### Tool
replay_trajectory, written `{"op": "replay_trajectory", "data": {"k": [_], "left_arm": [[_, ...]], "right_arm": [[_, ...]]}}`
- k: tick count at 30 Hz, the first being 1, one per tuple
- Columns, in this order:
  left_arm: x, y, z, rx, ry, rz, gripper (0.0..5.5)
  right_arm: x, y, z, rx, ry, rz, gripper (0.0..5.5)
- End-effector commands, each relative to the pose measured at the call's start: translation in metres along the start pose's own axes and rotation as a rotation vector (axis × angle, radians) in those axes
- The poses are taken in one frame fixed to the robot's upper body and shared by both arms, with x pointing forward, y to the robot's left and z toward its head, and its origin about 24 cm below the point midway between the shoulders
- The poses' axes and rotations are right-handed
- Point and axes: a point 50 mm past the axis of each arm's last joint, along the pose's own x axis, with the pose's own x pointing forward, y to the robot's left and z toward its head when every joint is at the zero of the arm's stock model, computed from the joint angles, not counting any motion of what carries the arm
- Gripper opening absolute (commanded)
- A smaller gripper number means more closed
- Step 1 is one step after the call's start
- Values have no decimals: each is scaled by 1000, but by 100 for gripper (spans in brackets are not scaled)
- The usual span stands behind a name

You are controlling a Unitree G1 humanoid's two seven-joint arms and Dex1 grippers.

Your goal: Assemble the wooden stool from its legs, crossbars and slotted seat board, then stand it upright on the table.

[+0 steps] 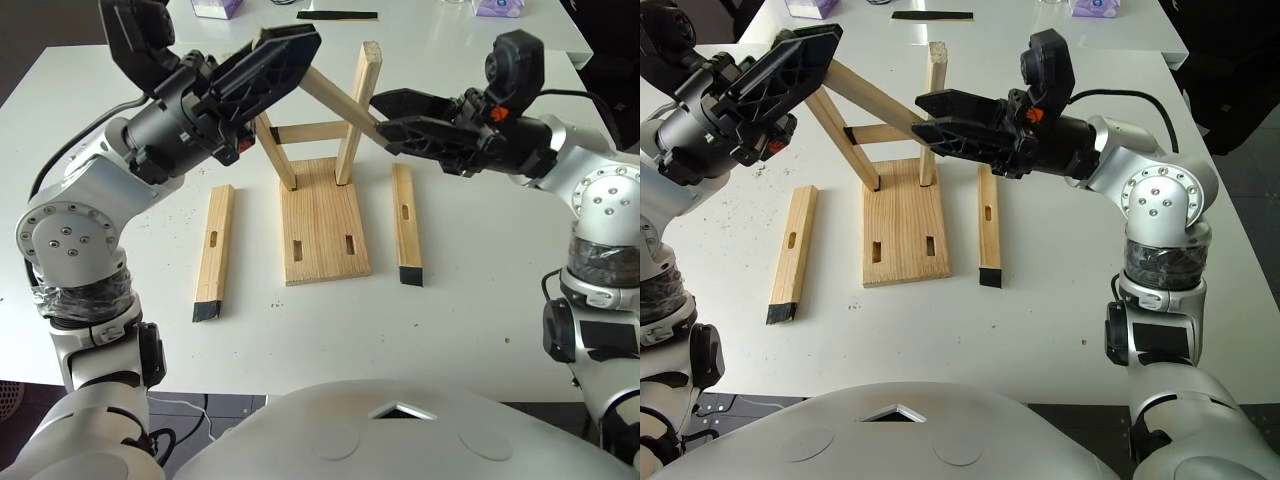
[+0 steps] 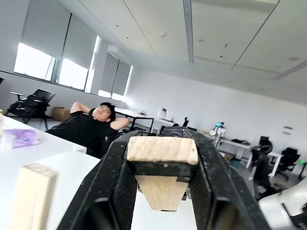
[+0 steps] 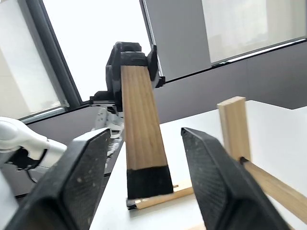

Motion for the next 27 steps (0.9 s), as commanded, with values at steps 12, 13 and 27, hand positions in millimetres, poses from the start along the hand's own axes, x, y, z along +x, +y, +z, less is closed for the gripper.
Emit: {"op": "replay_trajectory", "data": {"k": [12, 13, 27], "left_arm": [[-136, 24, -9, 558, 713, 303, 135], [-143, 26, -6, 564, 741, 324, 135], [-187, 12, -31, 357, 903, 400, 135]], "right_arm": [[-36, -12, -55, -91, -199, -743, 268], [-35, -11, -59, -89, -194, -759, 268], [-31, -11, -80, -68, -121, -782, 268]]}}
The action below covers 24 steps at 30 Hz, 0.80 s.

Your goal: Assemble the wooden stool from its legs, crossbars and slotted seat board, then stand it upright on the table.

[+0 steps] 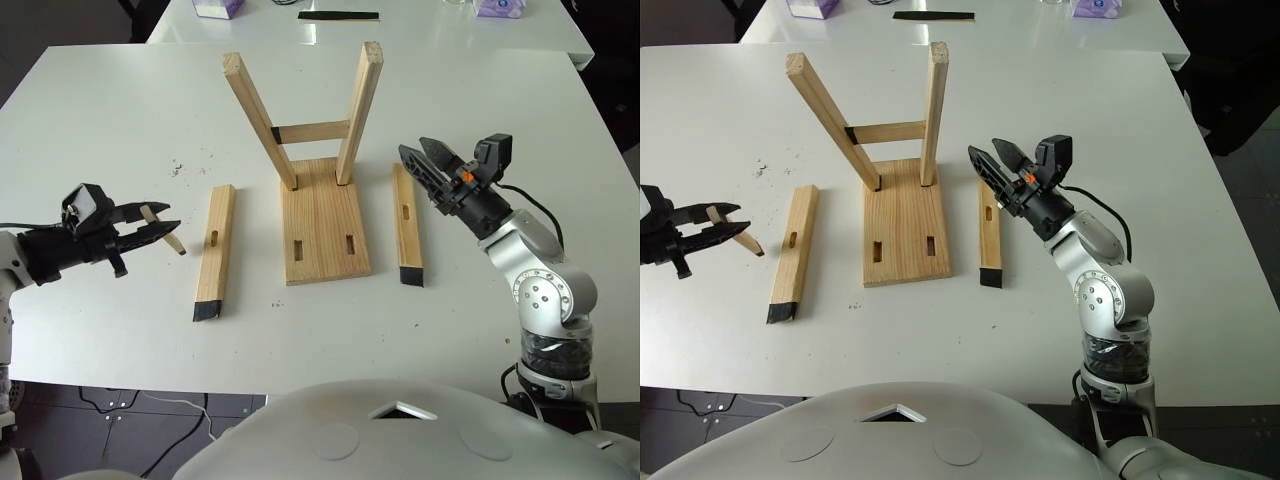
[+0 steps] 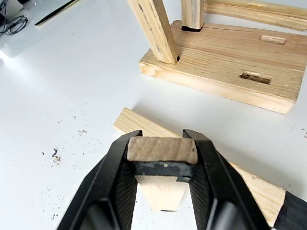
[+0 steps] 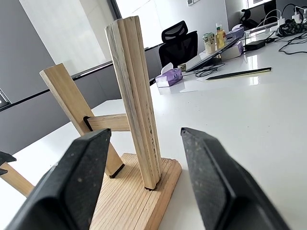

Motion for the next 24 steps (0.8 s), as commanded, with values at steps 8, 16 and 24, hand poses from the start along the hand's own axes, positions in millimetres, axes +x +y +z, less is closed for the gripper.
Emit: {"op": "replay_trajectory", "data": {"k": [8, 16, 24], "left_arm": [[39, -28, 27, -55, -176, -133, 135], [35, -2, 43, 60, -222, -83, 135], [54, 5, 41, 47, -258, -159, 135]], "right_arm": [[13, -5, 0, -5, -10, 0, 268], [15, -6, -6, -5, 3, 16, 268], [23, -8, -16, 7, 27, 28, 268]]}}
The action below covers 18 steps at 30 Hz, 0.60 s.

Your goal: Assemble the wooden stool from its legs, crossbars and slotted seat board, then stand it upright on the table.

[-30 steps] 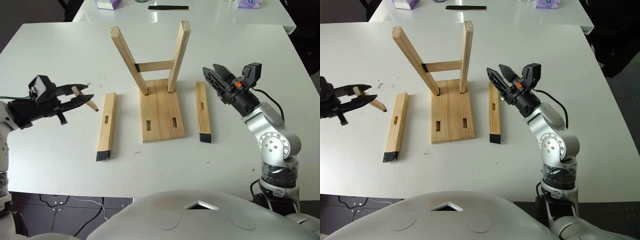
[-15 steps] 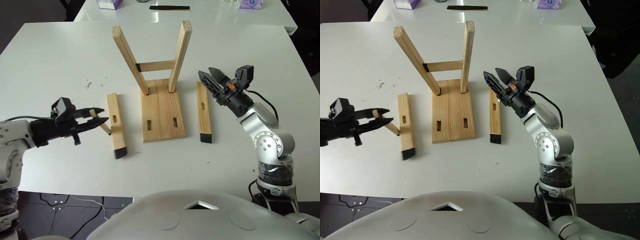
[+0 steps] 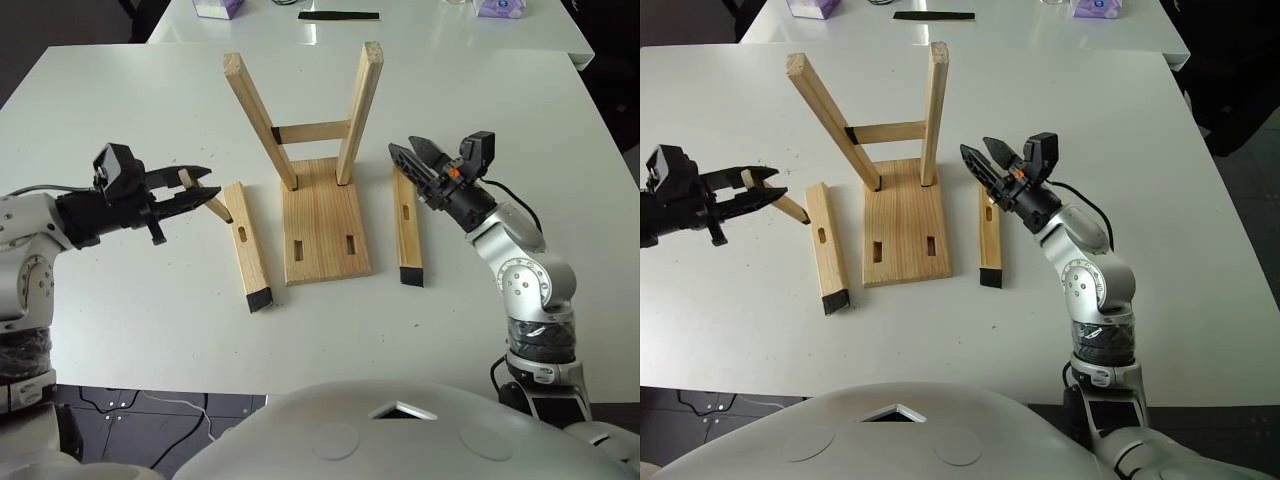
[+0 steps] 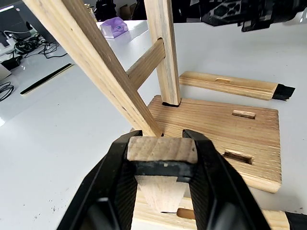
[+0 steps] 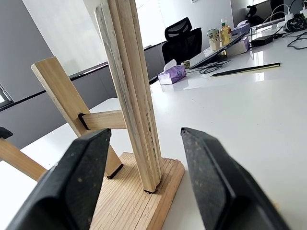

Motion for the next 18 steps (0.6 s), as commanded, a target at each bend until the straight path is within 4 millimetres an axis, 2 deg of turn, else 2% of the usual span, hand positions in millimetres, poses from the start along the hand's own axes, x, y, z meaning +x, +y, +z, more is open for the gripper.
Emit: {"op": "replay_trajectory", "data": {"k": [1, 7, 18], "left_arm": [[8, -3, -10, -8, 24, -50, 135], [5, -8, -14, -12, 51, -73, 135], [4, -13, -24, -40, 77, -88, 135]], "right_arm": [[5, -4, 1, -12, 3, 1, 268], [3, -10, 2, -14, 2, -14, 268], [2, -9, -4, 0, 19, -20, 268]]}}
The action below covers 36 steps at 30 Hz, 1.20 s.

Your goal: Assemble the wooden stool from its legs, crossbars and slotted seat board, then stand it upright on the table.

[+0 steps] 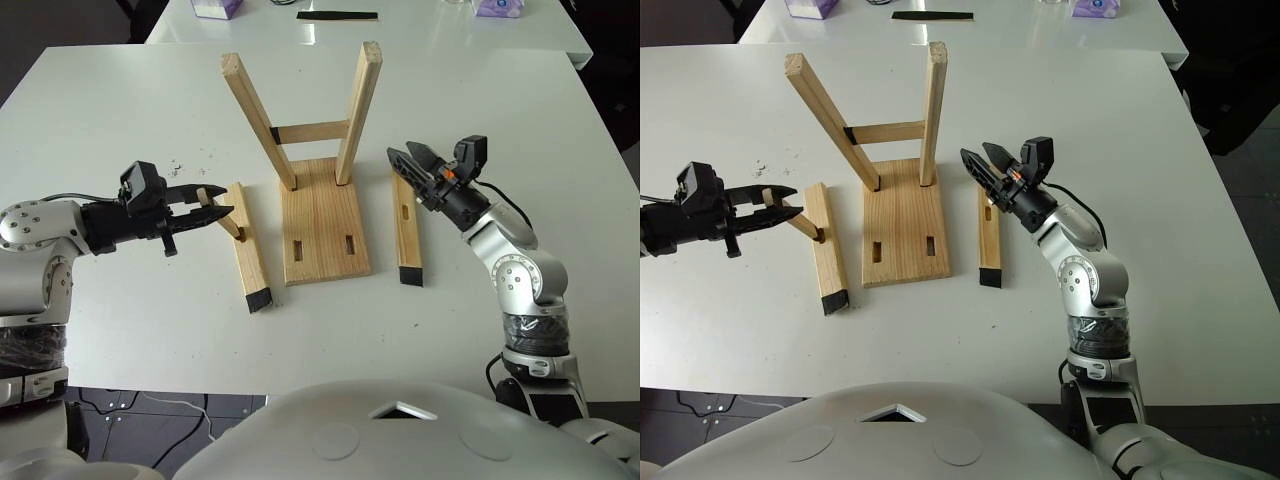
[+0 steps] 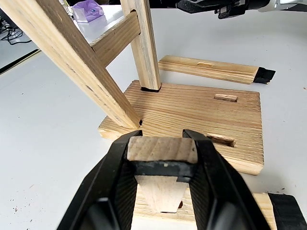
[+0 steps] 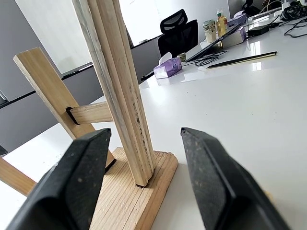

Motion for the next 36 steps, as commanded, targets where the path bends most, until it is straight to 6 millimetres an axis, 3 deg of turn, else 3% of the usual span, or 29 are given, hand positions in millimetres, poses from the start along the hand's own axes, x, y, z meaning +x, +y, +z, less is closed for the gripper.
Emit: {"op": "replay_trajectory", "data": {"k": [1, 5, 19, 26, 32, 36], "left_arm": [[1, -1, -5, -24, 11, -6, 135], [3, -3, -9, -31, 14, -12, 135], [3, -2, 5, 30, 16, -35, 135], [6, 0, -7, -14, 37, -59, 135], [7, 7, -29, -84, 85, -57, 135], [12, 0, -43, -120, 133, -121, 135]], "right_arm": [[1, 1, -1, -7, 7, 1, 268], [1, -1, -5, -5, 23, -11, 268], [0, 1, -12, 16, 40, -36, 268], [-1, -1, -14, 25, 45, -46, 268], [0, -3, -17, 32, 52, -59, 268], [-1, -3, -22, 39, 58, -69, 268]]}}
